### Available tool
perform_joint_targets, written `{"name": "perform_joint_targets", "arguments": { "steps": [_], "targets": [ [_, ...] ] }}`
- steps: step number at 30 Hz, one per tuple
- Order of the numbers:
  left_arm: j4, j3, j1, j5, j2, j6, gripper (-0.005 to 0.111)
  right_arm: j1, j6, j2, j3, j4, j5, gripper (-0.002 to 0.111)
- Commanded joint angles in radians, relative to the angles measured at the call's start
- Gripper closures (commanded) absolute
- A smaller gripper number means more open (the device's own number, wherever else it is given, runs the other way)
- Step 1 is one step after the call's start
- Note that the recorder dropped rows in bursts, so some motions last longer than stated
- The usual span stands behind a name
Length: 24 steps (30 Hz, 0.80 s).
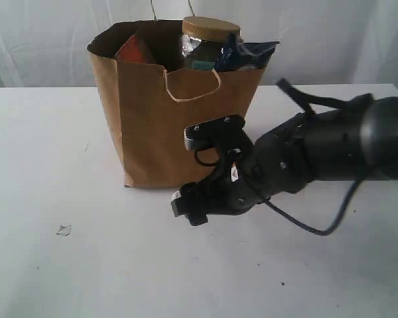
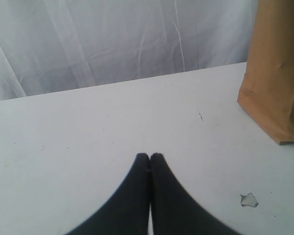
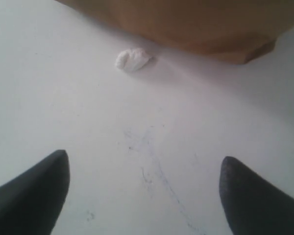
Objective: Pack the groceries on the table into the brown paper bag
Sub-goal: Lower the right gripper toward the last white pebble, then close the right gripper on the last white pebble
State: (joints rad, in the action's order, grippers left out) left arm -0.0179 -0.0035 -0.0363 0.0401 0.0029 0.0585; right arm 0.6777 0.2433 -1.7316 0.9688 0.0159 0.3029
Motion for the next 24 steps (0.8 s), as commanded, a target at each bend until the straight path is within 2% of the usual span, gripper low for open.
{"name": "perform_joint_targets", "arguments": {
  "steps": [1, 5, 13, 17, 24],
  "targets": [
    [-0.008, 0.003, 0.002, 0.011, -0.003, -0.001, 0.107, 0.002, 0.005, -0.120, 0.101, -0.016, 0.006, 0.030],
    [-0.008, 0.003, 0.002, 0.011, -0.003, -0.001, 0.107, 0.002, 0.011, -0.223, 0.247, -0.023, 0.103, 0.030],
    [-0.008, 0.003, 0.002, 0.011, -0.003, -0.001, 0.107, 0.021, 0.033, -0.375, 0.418, -0.023, 0.172, 0.031],
    [-0.008, 0.003, 0.002, 0.011, -0.003, -0.001, 0.107, 0.021, 0.042, -0.401, 0.440, -0.023, 0.157, 0.032],
    [-0.008, 0.003, 0.002, 0.011, -0.003, -0.001, 0.107, 0.024, 0.050, -0.440, 0.440, -0.035, 0.162, 0.045]
  ]
}}
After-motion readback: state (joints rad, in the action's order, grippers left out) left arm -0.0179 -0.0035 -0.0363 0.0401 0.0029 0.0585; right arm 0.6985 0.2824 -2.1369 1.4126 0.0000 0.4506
